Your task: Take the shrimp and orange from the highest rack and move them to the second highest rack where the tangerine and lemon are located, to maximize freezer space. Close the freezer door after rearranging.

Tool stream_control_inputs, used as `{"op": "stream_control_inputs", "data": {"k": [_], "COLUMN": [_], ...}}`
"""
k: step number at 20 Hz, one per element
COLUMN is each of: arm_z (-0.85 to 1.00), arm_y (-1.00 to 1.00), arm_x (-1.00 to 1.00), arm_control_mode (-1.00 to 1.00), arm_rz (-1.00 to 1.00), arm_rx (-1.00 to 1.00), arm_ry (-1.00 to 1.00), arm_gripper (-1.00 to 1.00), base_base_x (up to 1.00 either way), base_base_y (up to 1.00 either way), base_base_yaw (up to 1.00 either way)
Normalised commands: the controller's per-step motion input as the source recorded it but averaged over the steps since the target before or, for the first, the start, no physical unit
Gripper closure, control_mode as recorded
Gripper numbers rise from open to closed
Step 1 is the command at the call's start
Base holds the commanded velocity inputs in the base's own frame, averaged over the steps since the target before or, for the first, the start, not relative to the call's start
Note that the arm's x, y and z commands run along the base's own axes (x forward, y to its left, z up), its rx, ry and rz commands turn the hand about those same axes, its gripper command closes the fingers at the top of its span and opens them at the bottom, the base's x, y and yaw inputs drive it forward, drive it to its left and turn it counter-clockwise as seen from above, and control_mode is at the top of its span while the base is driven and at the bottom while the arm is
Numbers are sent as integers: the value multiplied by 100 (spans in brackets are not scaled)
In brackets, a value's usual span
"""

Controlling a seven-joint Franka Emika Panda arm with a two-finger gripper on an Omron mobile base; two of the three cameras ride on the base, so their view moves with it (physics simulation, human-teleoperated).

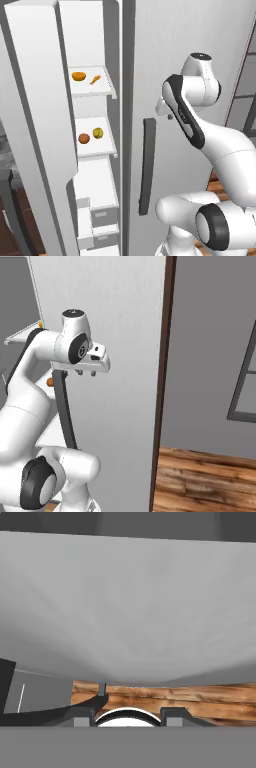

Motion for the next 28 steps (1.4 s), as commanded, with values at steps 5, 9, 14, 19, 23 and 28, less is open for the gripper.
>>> {"op": "stream_control_inputs", "data": {"k": [5, 9, 14, 19, 23, 28], "arm_z": [-1, 0, 0, 0, 0, 0], "arm_y": [0, 0, 0, 0, 0, 0], "arm_x": [-13, 0, 0, 0, 0, 0], "arm_control_mode": [100, 100, 100, 100, 100, 100], "arm_rz": [0, 0, 0, 0, 0, 0], "arm_rx": [0, 0, 0, 0, 0, 0], "arm_ry": [-11, 0, 0, 0, 0, 0], "arm_gripper": [-100, -100, -100, -100, -100, -100], "base_base_x": [-27, -59, -17, 24, 20, 29], "base_base_y": [4, 16, 13, 14, 38, 45], "base_base_yaw": [0, 2, 26, 36, 12, 0]}}
